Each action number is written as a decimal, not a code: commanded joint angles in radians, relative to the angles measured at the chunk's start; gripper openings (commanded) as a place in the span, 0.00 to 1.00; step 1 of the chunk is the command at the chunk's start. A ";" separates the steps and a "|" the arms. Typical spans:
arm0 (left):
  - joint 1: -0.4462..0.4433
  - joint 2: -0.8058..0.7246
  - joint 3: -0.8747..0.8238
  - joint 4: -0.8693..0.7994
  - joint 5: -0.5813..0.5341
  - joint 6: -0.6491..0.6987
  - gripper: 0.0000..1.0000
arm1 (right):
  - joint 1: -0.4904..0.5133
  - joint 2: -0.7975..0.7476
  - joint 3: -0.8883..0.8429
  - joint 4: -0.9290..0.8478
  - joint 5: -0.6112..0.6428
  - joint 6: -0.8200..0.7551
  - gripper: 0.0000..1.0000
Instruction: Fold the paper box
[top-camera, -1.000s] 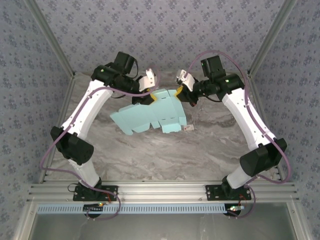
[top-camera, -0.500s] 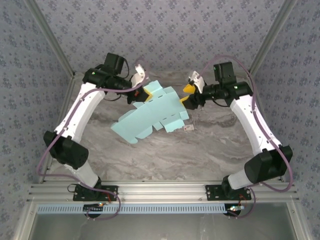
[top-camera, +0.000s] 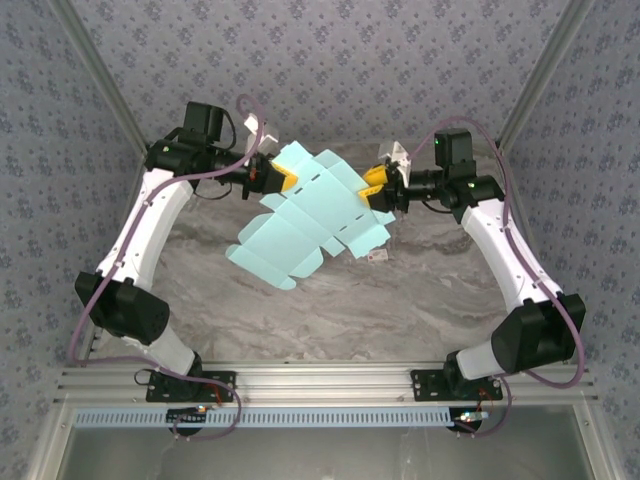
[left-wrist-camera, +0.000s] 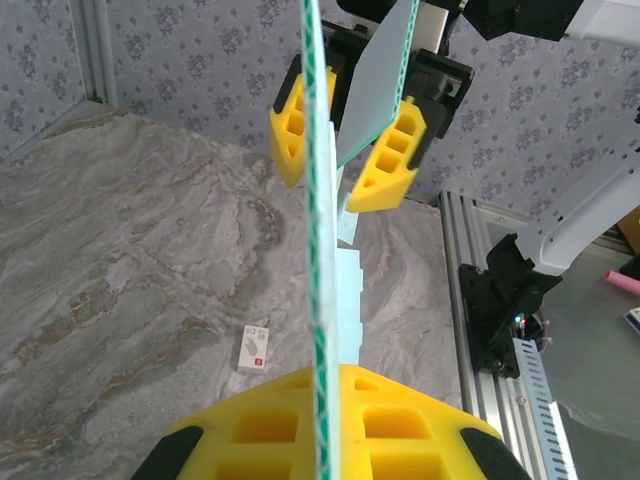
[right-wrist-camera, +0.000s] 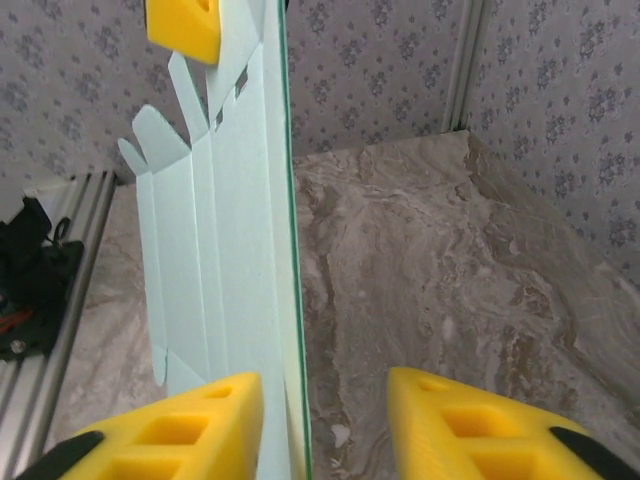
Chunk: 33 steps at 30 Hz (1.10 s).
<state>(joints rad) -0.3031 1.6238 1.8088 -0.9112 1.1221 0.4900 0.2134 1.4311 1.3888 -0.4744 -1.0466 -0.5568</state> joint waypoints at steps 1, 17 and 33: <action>0.002 -0.032 -0.012 0.024 0.055 -0.015 0.00 | -0.008 -0.014 0.007 0.034 -0.061 0.023 0.30; 0.002 -0.041 -0.037 0.094 0.048 -0.080 0.00 | 0.007 -0.007 0.030 -0.011 -0.046 0.016 0.04; -0.014 -0.137 -0.326 0.381 -0.078 -0.154 0.46 | -0.001 -0.042 0.025 -0.071 -0.047 0.010 0.00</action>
<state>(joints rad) -0.3271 1.5116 1.5017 -0.5709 1.0424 0.2745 0.2245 1.4006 1.3762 -0.4976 -1.0248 -0.5278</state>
